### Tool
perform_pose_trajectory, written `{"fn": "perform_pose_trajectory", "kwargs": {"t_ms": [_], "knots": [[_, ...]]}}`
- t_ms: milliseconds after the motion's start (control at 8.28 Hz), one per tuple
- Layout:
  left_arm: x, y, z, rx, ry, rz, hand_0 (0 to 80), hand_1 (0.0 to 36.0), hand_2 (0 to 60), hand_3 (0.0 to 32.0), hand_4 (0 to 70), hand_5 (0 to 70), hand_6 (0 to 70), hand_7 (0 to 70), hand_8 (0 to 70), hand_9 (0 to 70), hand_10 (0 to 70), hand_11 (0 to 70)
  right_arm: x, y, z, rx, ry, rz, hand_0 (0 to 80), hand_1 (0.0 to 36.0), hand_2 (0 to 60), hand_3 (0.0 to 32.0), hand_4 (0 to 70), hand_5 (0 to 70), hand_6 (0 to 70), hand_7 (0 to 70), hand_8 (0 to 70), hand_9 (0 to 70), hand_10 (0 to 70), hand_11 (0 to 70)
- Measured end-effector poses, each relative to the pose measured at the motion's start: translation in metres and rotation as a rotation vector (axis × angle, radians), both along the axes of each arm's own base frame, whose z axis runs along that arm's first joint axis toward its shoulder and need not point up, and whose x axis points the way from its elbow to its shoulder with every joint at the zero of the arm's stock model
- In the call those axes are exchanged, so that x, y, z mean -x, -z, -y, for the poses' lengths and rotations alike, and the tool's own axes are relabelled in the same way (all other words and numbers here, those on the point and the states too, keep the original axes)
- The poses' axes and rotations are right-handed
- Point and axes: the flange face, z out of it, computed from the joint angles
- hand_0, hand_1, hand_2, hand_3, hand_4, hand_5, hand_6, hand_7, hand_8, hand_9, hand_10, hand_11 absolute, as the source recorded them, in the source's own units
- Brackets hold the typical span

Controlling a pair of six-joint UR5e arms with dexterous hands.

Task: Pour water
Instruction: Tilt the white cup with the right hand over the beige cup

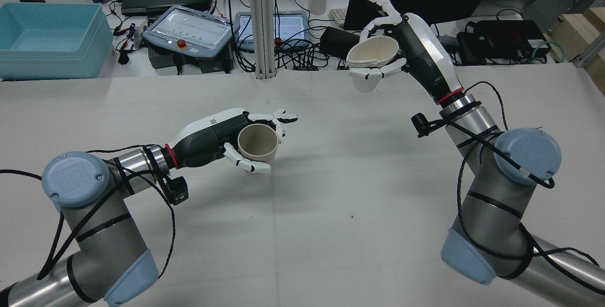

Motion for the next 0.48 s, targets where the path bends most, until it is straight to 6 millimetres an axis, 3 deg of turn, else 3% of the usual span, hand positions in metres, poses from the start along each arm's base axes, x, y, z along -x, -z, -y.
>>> {"fn": "perform_pose_trajectory", "kwargs": {"t_ms": [242,483], "knots": [[-0.002,0.000,0.001,0.002,-0.001,0.003,46.0,36.0,60.0,0.0,32.2,70.0,11.7,10.4,1.3,1.0,10.3,17.3,0.016,0.032,-0.028,-0.065,-0.006,-0.053,60.3,25.6,23.8,0.0,55.7,45.5,9.7,12.6,0.9,1.1,5.0,8.8],[-0.001,0.003,0.001,-0.001,-0.001,-0.003,46.3,36.0,60.0,0.0,32.5,70.0,12.0,10.8,1.4,0.9,10.2,17.2,0.009,0.056,-0.049,-0.113,-0.051,-0.146,61.0,26.3,24.1,0.0,53.8,47.8,11.0,13.1,1.2,1.2,6.2,10.7]]}}
